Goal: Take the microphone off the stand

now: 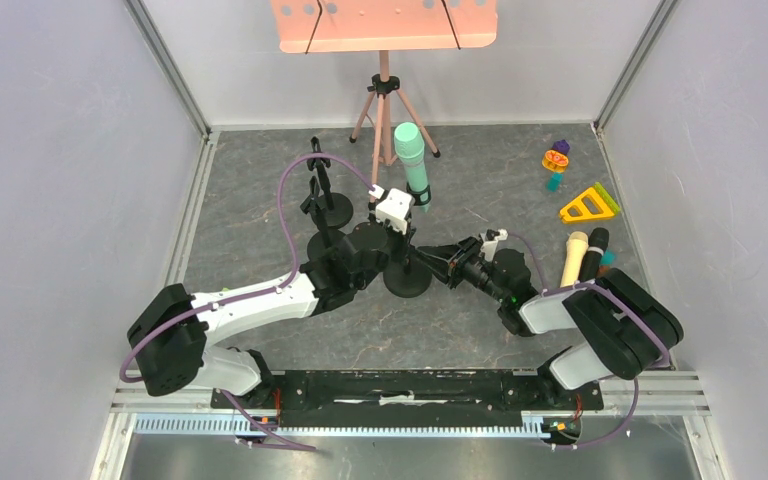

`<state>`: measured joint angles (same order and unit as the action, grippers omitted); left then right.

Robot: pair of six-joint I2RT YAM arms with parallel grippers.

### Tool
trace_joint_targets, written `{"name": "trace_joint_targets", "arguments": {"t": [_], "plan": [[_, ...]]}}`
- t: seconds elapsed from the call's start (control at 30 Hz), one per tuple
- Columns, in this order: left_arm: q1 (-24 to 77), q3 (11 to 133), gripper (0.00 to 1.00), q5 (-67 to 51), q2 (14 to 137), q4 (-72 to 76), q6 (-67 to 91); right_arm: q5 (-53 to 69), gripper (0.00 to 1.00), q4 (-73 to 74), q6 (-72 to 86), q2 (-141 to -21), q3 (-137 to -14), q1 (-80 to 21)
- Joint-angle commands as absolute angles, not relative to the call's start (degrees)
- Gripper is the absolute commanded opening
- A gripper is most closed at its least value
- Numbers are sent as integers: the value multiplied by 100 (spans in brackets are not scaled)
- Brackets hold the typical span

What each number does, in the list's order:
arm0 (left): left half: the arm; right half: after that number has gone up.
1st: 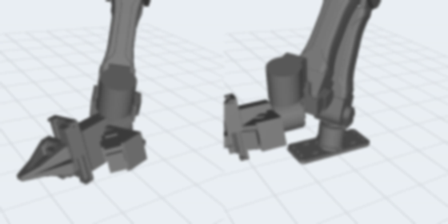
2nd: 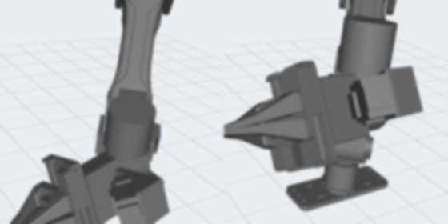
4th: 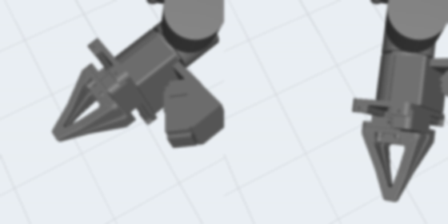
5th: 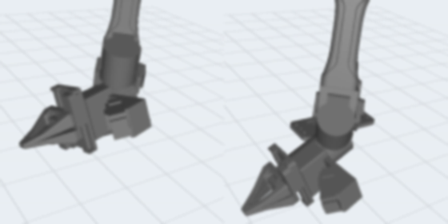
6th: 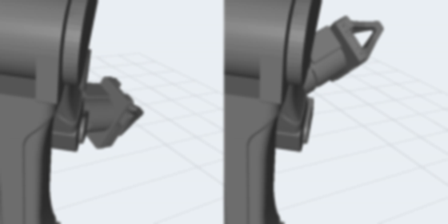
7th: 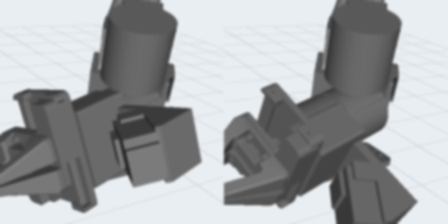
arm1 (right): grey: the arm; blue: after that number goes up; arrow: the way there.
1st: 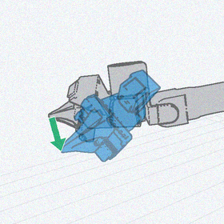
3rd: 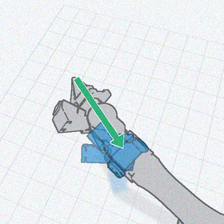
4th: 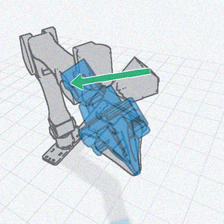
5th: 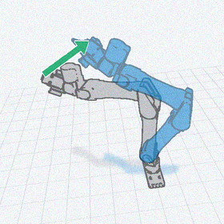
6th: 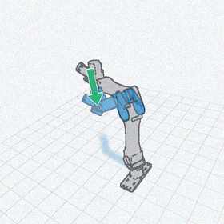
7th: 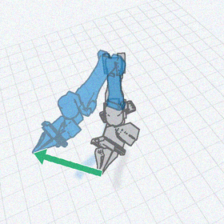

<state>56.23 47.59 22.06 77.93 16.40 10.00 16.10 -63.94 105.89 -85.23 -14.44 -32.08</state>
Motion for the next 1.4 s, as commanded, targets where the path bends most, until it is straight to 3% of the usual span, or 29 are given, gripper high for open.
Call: {"name": "trace_joint_targets", "arguments": {"t": [0.0, 0.07, 0.2, 0.7, 1.37], "plan": [[5651, 4764, 2, 2031, 7579, 1797, 1020, 1141, 24, -6572, 10303, -8522, -1668, -3151], [5651, 4764, 2, 2022, 7586, 1797, 1020, 1157, 20, -6540, 10164, -8500, -1702, -3138], [5651, 4780, 2, 2008, 7626, 1802, 1020, 1370, 0, -6717, 9679, -8482, -1729, -3128], [5651, 4764, 2, 1825, 7634, 1792, 998, 2269, 0, -5557, 5156, -8358, -2196, -3138], [5651, 4843, 2, 1760, 7721, 1767, 934, 1949, 0, -6376, -417, -7659, -1786, -3591]]}}
